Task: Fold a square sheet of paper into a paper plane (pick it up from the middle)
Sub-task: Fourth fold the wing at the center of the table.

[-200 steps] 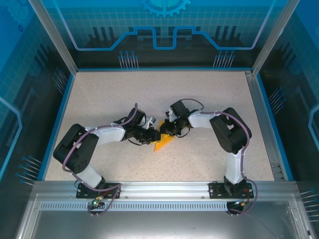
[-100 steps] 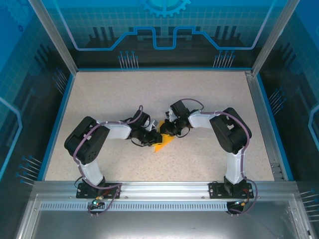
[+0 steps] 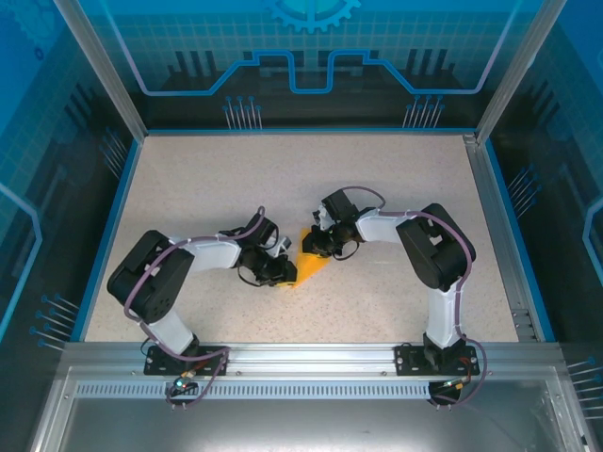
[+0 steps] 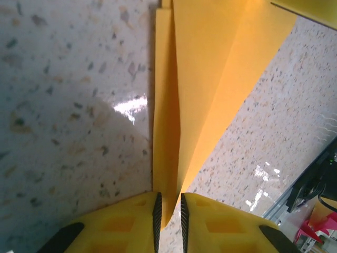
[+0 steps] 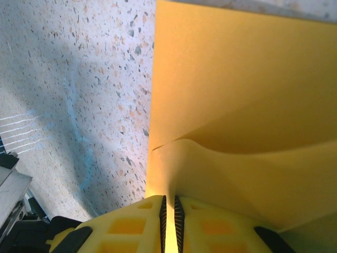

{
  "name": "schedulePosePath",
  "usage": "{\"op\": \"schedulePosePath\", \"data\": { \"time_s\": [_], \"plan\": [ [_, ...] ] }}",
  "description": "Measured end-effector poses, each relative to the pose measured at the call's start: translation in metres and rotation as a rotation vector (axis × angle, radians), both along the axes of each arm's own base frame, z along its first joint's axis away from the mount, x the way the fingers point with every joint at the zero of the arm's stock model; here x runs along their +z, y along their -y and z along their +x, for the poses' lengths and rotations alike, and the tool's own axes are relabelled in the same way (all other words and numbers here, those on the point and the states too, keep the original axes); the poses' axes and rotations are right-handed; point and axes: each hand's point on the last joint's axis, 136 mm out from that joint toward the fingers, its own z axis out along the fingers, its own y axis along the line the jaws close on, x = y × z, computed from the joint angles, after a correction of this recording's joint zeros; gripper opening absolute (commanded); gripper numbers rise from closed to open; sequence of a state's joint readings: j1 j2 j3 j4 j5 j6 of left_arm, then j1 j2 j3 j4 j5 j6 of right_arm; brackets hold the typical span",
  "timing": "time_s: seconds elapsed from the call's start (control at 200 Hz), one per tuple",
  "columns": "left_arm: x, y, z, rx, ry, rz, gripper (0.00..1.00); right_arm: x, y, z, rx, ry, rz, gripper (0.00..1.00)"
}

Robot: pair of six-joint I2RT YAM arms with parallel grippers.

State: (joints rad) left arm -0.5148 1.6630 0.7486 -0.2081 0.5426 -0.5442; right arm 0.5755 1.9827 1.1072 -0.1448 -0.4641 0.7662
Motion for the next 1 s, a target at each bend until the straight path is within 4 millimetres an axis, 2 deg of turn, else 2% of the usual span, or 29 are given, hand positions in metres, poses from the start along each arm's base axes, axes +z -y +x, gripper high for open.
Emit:
{"op": "schedulePosePath", "data": {
  "time_s": [0.18, 0.425, 0.655, 0.825, 1.0],
  "plan": [
    [0.018, 0.008, 0.005, -0.003, 0.046, -0.035, 0.23, 0.000, 0.000, 0.000, 0.000, 0.000, 0.000, 0.17],
    [0.040, 0.026, 0.025, 0.006, 0.111, -0.069, 0.23, 0.000, 0.000, 0.000, 0.000, 0.000, 0.000, 0.17],
    [0.036, 0.022, 0.029, 0.054, 0.114, -0.041, 0.24, 0.000, 0.000, 0.000, 0.000, 0.000, 0.000, 0.17],
    [0.038, 0.035, 0.028, 0.034, 0.114, -0.084, 0.22, 0.000, 0.000, 0.000, 0.000, 0.000, 0.000, 0.16],
    [0.013, 0.035, 0.021, 0.020, 0.047, -0.034, 0.19, 0.000, 0.000, 0.000, 0.000, 0.000, 0.000, 0.16]
  ]
}}
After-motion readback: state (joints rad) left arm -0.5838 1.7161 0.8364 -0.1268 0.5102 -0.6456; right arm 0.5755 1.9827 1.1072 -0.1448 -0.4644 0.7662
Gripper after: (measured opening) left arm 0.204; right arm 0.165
